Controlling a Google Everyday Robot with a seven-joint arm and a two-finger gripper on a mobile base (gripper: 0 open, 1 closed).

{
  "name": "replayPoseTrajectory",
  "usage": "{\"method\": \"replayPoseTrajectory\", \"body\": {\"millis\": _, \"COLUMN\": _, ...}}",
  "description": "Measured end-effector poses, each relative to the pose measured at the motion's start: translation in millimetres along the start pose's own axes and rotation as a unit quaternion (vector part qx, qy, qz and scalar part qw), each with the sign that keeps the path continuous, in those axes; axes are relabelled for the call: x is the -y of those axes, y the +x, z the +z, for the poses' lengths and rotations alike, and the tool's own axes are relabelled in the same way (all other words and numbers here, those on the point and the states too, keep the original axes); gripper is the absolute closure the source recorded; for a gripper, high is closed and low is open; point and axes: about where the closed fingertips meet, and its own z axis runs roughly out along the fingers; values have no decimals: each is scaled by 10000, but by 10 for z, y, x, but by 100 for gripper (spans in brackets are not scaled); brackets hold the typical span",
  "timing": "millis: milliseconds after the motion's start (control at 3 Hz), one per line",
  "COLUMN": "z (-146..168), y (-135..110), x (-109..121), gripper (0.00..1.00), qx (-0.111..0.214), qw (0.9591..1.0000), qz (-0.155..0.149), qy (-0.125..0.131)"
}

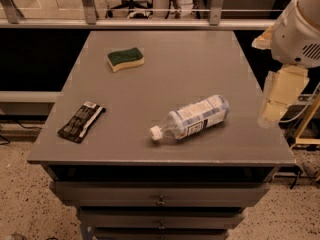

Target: Place blue plastic bottle upright

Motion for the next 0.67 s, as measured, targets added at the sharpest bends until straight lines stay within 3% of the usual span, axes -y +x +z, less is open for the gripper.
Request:
{"method": "replayPoseTrajectory", "body": {"millis": 333, "z": 371, "y": -380, "x": 223, "gripper": 0, "qx": 258, "qw": 9984, "qz": -490, "qy": -101}}
{"method": "replayPoseTrajectory", "body": {"millis": 667, "z": 817, "y": -931, "x": 290, "gripper": 0, "qx": 438, "qw": 9914, "qz": -1197, "qy": -307}}
